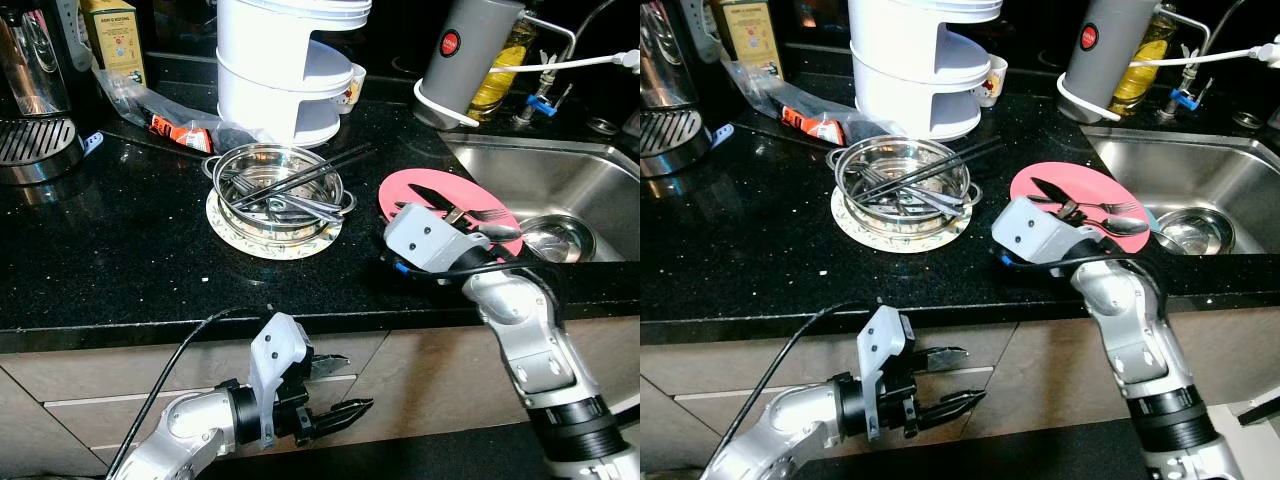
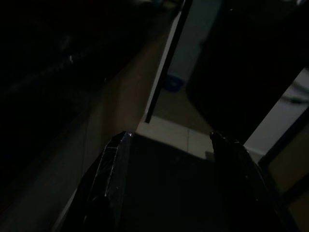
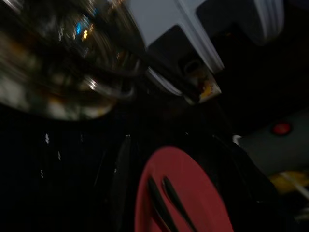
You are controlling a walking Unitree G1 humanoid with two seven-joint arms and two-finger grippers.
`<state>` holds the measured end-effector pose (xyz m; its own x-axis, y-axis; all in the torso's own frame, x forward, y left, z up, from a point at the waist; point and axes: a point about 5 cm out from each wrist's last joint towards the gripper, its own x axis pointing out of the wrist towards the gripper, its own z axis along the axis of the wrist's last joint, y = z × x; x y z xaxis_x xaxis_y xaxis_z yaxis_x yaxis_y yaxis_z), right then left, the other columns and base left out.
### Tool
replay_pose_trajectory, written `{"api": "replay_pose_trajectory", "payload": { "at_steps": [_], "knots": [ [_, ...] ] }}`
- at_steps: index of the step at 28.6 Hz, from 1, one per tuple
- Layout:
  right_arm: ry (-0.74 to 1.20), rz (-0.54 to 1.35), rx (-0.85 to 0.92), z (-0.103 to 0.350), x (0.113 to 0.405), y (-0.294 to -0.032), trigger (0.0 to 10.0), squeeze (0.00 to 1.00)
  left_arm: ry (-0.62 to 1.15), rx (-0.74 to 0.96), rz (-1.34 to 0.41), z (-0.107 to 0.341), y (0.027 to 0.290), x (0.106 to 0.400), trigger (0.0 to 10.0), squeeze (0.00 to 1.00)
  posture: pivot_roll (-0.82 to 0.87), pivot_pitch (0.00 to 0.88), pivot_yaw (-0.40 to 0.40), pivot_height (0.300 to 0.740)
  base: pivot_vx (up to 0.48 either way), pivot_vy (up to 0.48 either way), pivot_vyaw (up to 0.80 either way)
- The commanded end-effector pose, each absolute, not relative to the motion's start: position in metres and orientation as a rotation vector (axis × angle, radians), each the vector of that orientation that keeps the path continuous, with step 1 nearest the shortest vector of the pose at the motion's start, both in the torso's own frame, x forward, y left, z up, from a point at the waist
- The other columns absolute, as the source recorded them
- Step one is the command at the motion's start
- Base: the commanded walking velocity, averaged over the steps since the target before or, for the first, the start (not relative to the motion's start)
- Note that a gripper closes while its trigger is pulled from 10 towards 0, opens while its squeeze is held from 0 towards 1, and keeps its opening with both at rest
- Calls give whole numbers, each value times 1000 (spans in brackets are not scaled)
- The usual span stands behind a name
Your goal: Kitchen organization
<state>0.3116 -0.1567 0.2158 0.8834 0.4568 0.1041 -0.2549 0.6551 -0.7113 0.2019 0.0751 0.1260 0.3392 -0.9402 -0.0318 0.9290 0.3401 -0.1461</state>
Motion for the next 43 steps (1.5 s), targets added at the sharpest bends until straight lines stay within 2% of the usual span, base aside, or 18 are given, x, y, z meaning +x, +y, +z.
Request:
{"api": "replay_pose_trajectory", "payload": {
  "at_steps": [1,4,5,9,10,11,15,19,23,27,34,36,38,39,40,41,42,43],
  "knots": [
    [-305,406,-592,220,308,-159,10000,0,70,-142,-1242,144,76,202,10000,0,126,38,-163,740,0,0,0],
    [-329,415,-422,223,307,-158,10000,0,21,-159,-1241,159,78,204,10000,0,130,39,-163,740,0,0,0],
    [-348,431,-281,226,305,-156,10000,0,-33,-161,-1229,174,80,207,10000,0,130,39,-163,740,0,0,0],
    [-368,419,-99,228,303,-158,10000,0,-136,-150,-1173,201,88,214,10000,0,135,49,-162,740,0,0,0],
    [-368,419,-99,228,303,-158,10000,0,-136,-150,-1173,201,88,214,10000,0,135,49,-162,740,0,0,0],
    [-362,382,1,223,303,-163,10000,0,-198,-156,-1124,218,96,219,10000,0,138,52,-165,740,0,0,0],
    [-340,344,222,208,301,-172,10000,0,-268,-152,-1049,239,109,223,10000,0,141,56,-169,740,0,0,0],
    [-340,528,510,191,278,-168,10000,0,-334,-149,-966,259,128,227,10000,0,151,67,-173,740,0,0,0],
    [-344,609,578,190,269,-162,10000,0,-361,-154,-952,267,132,227,10000,0,153,67,-171,740,0,0,0],
    [-277,846,648,177,244,-139,10000,0,-444,-161,-895,291,144,230,10000,0,158,71,-173,740,0,0,0],
    [-237,889,639,170,239,-133,10000,0,-468,-141,-857,299,152,232,10000,0,162,72,-176,740,0,0,0],
    [-210,924,637,166,236,-130,10000,0,-488,-80,-715,307,172,244,10000,0,160,71,-177,740,0,0,0],
    [-210,924,637,166,236,-130,10000,0,-488,-80,-715,307,172,244,10000,0,160,71,-177,740,0,0,0],
    [-196,934,631,165,236,-129,10000,0,-490,-39,-631,309,183,250,10000,0,160,71,-177,740,0,0,0],
    [-196,934,631,165,236,-129,10000,0,-490,-39,-631,309,183,250,10000,0,160,71,-177,740,0,0,0],
    [-180,939,622,163,236,-128,10000,0,-470,30,-510,307,195,261,10000,0,160,72,-186,740,0,0,0],
    [-180,939,622,163,236,-128,10000,0,-470,30,-510,307,195,261,10000,0,160,72,-186,740,0,0,0],
    [-168,943,620,161,237,-128,10000,0,-449,87,-408,304,205,272,10000,0,160,72,-186,740,0,0,0]
  ]
}}
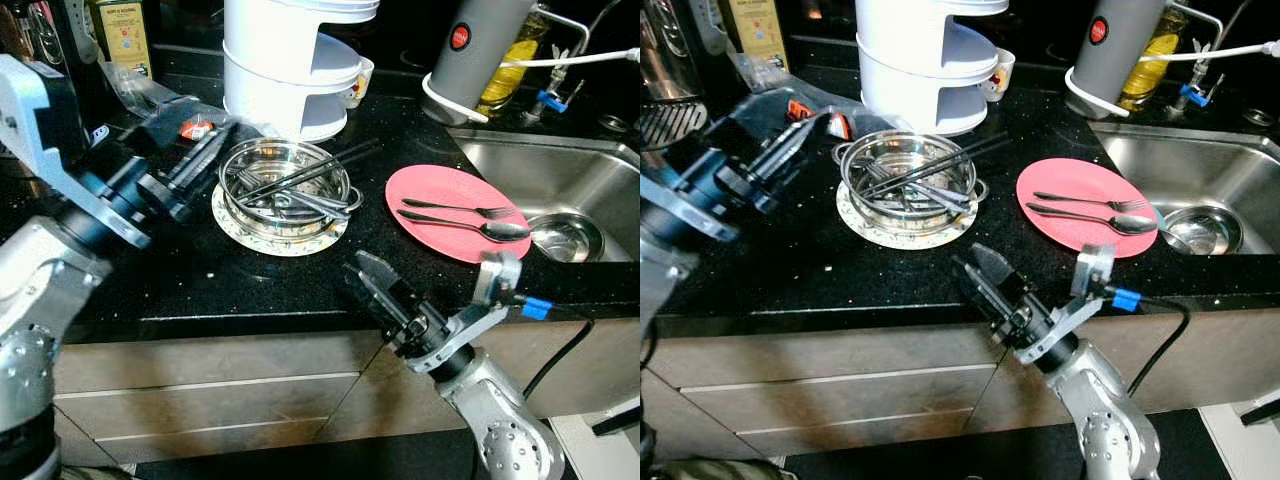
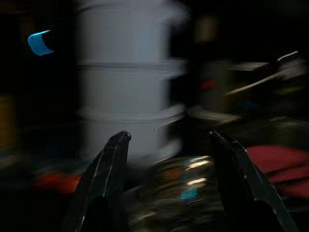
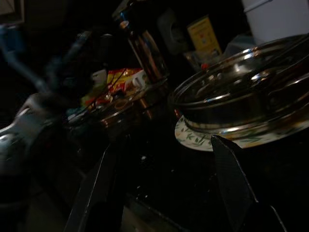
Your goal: Kitchen organization
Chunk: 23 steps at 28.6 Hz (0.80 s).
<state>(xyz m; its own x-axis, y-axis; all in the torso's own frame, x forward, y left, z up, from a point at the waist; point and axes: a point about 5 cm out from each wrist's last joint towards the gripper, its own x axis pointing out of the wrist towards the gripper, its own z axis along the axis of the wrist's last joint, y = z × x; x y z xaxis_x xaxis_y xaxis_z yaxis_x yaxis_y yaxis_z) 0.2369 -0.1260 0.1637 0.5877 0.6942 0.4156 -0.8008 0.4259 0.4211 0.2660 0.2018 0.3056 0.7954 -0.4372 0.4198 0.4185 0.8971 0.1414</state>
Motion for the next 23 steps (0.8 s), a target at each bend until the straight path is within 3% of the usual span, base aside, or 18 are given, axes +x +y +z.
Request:
{"api": "replay_pose_trajectory", "payload": {
  "at_steps": [1,8,23],
  "knots": [
    [-159,946,616,160,237,-127,10000,0,-422,139,-333,300,212,282,10000,0,159,72,-193,740,0,0,0],
    [-124,952,570,157,237,-123,10000,0,-372,228,-168,296,227,306,10000,0,140,68,-183,740,0,0,0],
    [-99,899,597,153,243,-123,10000,0,-358,208,-183,278,201,320,10000,0,156,43,-172,740,0,0,0]
  ]
}}
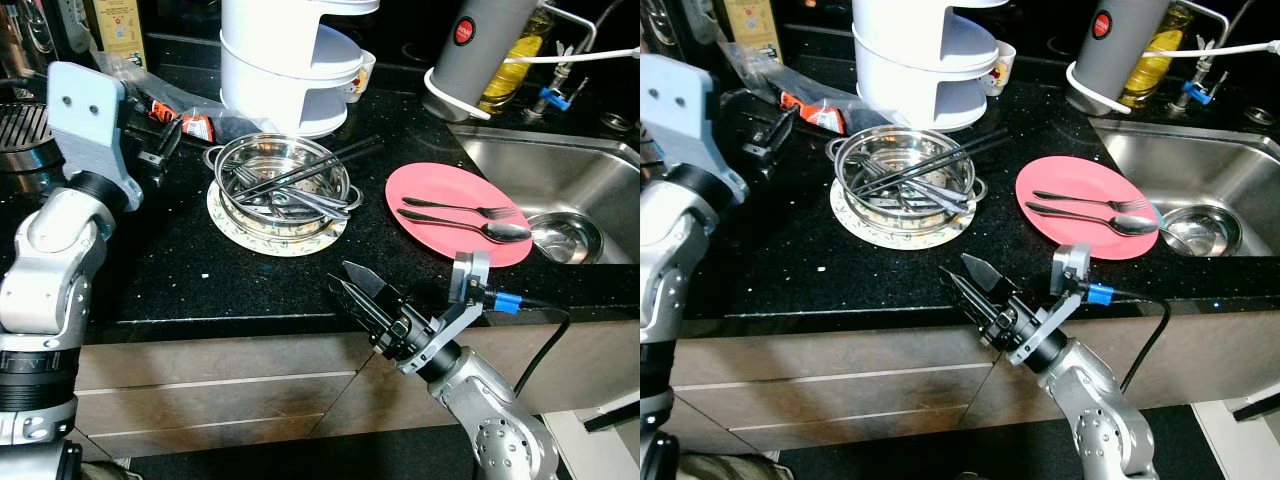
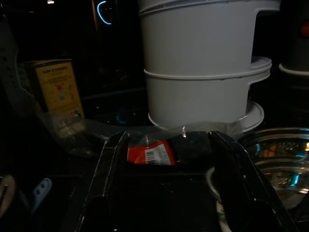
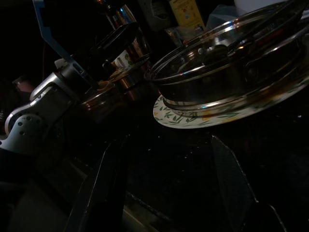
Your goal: Kitchen organization
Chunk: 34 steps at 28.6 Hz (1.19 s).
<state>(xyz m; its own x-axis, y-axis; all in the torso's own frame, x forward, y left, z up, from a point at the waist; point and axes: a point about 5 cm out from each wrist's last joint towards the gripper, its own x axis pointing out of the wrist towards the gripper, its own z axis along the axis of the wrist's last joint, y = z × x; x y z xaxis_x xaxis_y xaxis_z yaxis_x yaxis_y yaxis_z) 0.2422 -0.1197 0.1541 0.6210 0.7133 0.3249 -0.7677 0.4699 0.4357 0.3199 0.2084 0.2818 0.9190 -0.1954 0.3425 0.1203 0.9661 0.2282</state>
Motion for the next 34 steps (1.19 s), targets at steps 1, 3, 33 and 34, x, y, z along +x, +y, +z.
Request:
{"api": "replay_pose_trajectory", "payload": {
  "at_steps": [1,3,33,34],
  "knots": [
    [-99,899,597,153,243,-123,10000,0,-358,208,-183,278,201,320,10000,0,156,43,-172,740,0,0,0],
    [-114,855,605,153,248,-125,10000,0,-339,197,-183,270,190,317,10000,0,172,34,-166,740,0,0,0],
    [-406,1053,900,193,232,-133,10000,0,-457,300,-182,295,177,305,10000,0,226,25,-137,740,0,0,389],
    [-454,1093,906,203,228,-133,10000,0,-472,285,-191,299,177,304,10000,0,222,25,-136,740,0,0,0]
  ]
}}
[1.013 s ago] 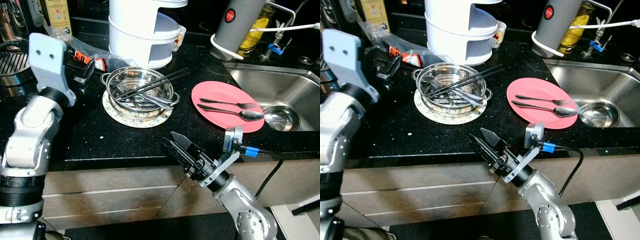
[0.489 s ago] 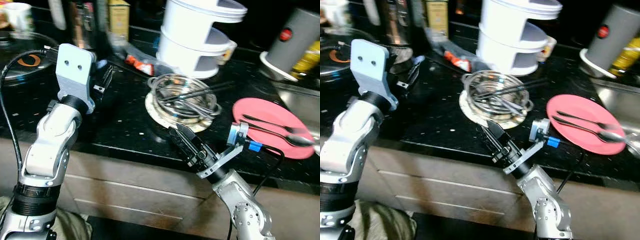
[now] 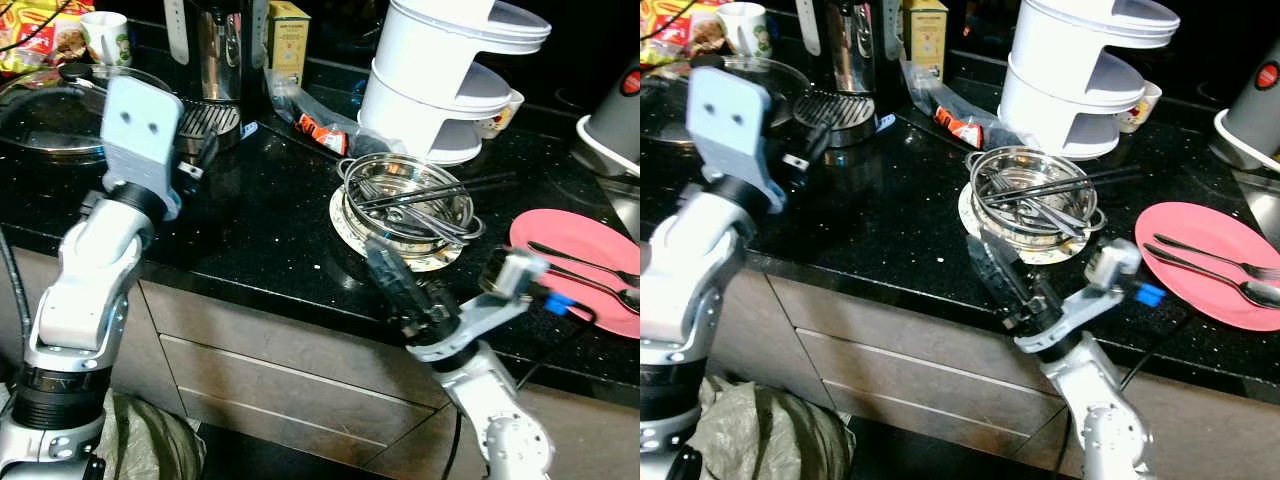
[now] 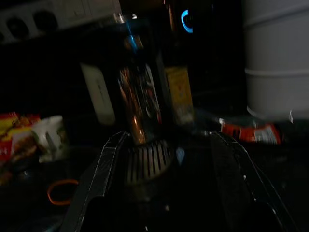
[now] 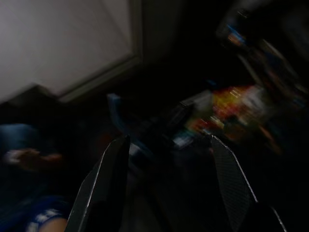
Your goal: Kitchen organization
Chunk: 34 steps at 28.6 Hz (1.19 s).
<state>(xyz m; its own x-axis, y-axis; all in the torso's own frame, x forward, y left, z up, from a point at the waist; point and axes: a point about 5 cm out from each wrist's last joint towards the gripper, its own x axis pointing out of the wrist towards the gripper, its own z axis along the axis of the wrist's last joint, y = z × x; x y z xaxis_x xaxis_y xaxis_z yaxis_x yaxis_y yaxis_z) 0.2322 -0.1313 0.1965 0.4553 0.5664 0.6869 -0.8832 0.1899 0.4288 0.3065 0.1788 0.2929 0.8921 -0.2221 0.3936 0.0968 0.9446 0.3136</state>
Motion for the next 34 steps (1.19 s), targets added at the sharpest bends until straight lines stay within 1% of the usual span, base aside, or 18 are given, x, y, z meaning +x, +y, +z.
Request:
{"api": "replay_pose_trajectory", "payload": {
  "at_steps": [1,2,4,5,9,17,28,33,34],
  "knots": [
    [-493,1128,906,212,225,-133,10000,0,-484,274,-196,302,177,303,10000,0,222,25,-136,740,0,0,0],
    [-493,1128,906,212,225,-133,10000,0,-484,274,-196,302,177,303,10000,0,222,25,-136,740,0,0,0],
    [-571,1177,879,233,221,-134,10000,0,-507,262,-213,307,174,301,10000,0,220,23,-135,740,120,0,0],
    [-571,1177,879,233,221,-134,10000,0,-507,262,-213,307,174,301,10000,0,220,23,-135,740,240,0,0],
    [-655,1223,831,260,219,-136,10000,0,-528,248,-231,311,170,300,10000,0,217,21,-139,740,259,0,0],
    [-692,1262,813,273,215,-136,10000,0,-537,236,-239,312,168,298,10000,0,217,20,-145,740,274,0,0],
    [-667,1209,807,277,220,-137,10000,0,-541,221,-244,313,166,297,10000,0,214,23,-150,740,280,0,0],
    [-619,1115,773,274,227,-135,10000,0,-543,183,-279,312,162,296,10000,0,212,24,-151,740,0,0,0],
    [-594,1070,759,272,232,-135,10000,0,-537,183,-294,311,161,296,10000,0,212,24,-151,740,0,0,0]
  ]
}}
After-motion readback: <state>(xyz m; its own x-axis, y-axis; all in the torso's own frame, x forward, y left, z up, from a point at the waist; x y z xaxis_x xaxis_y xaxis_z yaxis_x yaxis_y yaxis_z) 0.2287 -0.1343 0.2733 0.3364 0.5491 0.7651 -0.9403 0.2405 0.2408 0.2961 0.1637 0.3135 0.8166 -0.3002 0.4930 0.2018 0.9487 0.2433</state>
